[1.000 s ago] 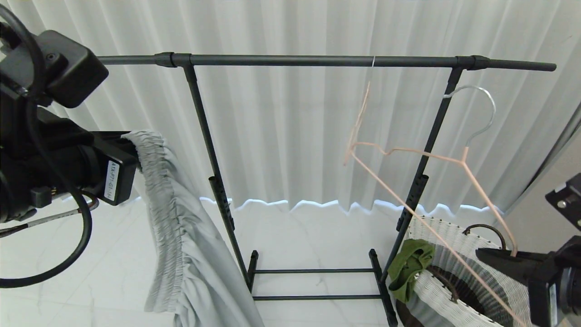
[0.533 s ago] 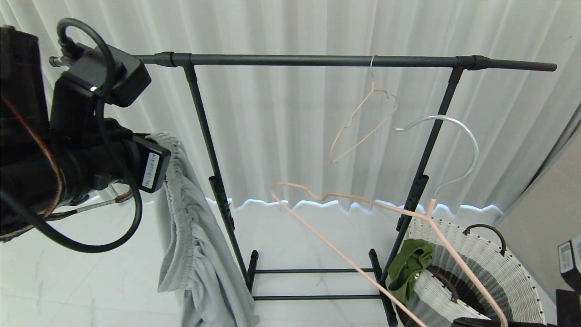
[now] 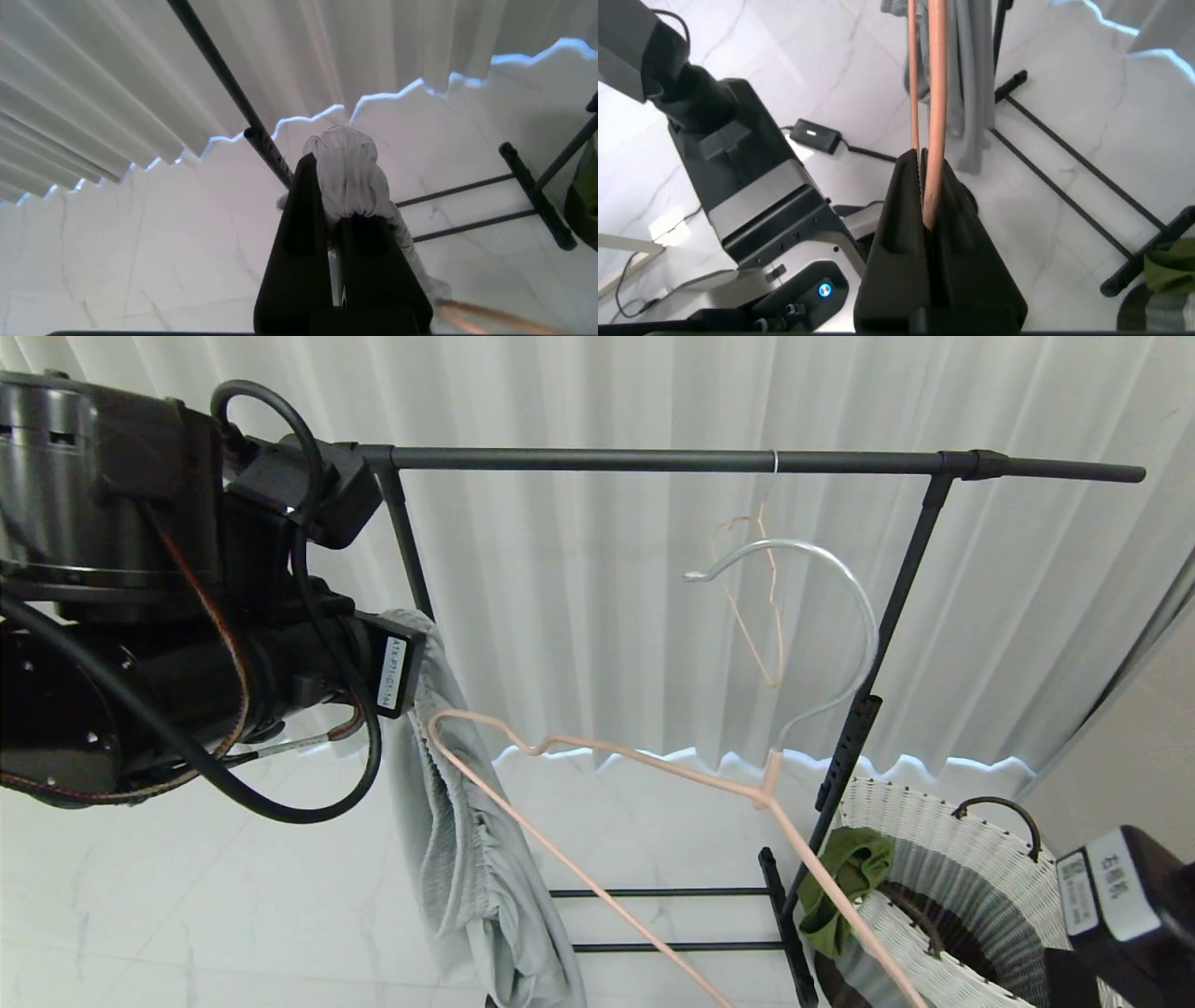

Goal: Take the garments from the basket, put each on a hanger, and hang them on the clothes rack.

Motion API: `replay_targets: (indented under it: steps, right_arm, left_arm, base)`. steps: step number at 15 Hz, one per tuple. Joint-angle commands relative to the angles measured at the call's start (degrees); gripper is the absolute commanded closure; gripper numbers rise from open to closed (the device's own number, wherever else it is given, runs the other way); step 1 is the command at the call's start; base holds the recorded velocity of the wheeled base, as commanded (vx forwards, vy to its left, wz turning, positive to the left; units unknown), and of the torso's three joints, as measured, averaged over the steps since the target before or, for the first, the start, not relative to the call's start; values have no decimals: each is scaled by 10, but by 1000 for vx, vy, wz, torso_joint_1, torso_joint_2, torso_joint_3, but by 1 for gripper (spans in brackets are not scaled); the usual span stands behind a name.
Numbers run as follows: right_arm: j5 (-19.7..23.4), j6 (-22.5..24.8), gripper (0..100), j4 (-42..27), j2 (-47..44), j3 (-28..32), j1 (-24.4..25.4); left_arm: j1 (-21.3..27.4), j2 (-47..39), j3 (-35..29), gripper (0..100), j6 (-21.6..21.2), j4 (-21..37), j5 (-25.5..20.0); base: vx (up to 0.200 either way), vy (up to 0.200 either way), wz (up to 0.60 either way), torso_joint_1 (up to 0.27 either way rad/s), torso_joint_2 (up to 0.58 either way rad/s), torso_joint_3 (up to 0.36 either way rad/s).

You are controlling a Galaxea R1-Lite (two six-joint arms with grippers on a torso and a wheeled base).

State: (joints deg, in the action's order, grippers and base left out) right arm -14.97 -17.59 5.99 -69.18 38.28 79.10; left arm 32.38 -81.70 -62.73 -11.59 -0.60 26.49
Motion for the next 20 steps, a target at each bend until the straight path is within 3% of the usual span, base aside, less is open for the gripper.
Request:
replay_targets:
  steps: [1,6,10,17,20]
  right_arm:
    - [-1,0,100,-1,-19,4,1]
    - [1,2,100,0,-24,6,6]
    - [2,1,100,3,-45,5,45]
    - [-1,4,100,10,-68,21,-40]
    - [-1,4,100,54,-95,29,-62]
  left_arm:
    - [0,-5,3,100,0,0,1]
    - [0,-6,1,100,-1,0,1]
    - [-1,-6,1,100,-1,0,5]
    - [-1,1,4,100,-2,4,23]
    - [6,2,3,100,-1,4,22]
  base:
    - [0,0,0,0,0,0]
    - [0,0,0,0,0,0]
    - [0,0,0,0,0,0]
    - [0,0,0,0,0,0]
    - [0,0,0,0,0,0]
